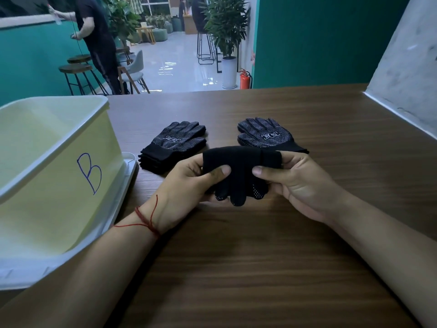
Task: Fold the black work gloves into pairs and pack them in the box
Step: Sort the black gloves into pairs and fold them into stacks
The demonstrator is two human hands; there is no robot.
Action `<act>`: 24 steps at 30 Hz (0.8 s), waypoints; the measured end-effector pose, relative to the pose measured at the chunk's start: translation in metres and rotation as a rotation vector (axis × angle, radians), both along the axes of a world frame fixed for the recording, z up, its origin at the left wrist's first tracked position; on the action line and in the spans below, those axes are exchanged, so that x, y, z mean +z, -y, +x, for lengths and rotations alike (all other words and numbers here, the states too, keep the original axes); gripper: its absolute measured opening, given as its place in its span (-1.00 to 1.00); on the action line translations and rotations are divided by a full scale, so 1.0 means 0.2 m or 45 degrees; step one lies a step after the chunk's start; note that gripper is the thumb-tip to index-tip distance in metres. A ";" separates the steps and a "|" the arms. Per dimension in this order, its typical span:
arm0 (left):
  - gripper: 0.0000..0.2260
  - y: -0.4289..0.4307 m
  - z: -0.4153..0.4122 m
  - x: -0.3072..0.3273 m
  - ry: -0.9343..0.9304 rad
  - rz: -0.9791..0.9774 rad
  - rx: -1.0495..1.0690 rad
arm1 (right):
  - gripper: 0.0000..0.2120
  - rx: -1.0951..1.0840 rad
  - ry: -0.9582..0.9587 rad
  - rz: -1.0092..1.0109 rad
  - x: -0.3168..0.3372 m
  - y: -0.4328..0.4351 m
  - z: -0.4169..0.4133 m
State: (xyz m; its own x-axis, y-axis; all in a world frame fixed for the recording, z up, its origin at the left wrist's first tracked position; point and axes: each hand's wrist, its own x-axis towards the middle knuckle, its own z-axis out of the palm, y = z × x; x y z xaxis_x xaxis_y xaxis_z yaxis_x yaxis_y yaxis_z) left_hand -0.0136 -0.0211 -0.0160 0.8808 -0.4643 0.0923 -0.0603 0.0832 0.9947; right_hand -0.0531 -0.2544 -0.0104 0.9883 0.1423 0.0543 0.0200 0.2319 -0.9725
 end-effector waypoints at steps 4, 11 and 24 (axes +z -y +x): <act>-0.75 -0.01 -0.01 0.03 -0.059 -0.056 -0.081 | -0.78 0.001 0.051 0.063 0.00 0.01 0.01; -0.80 -0.02 0.01 0.06 -0.357 -0.298 -0.055 | -0.86 -0.015 0.321 -0.014 -0.04 0.00 0.03; -0.65 0.00 0.04 -0.01 -0.258 -0.215 0.016 | -0.62 -0.261 0.049 0.054 -0.04 -0.02 0.04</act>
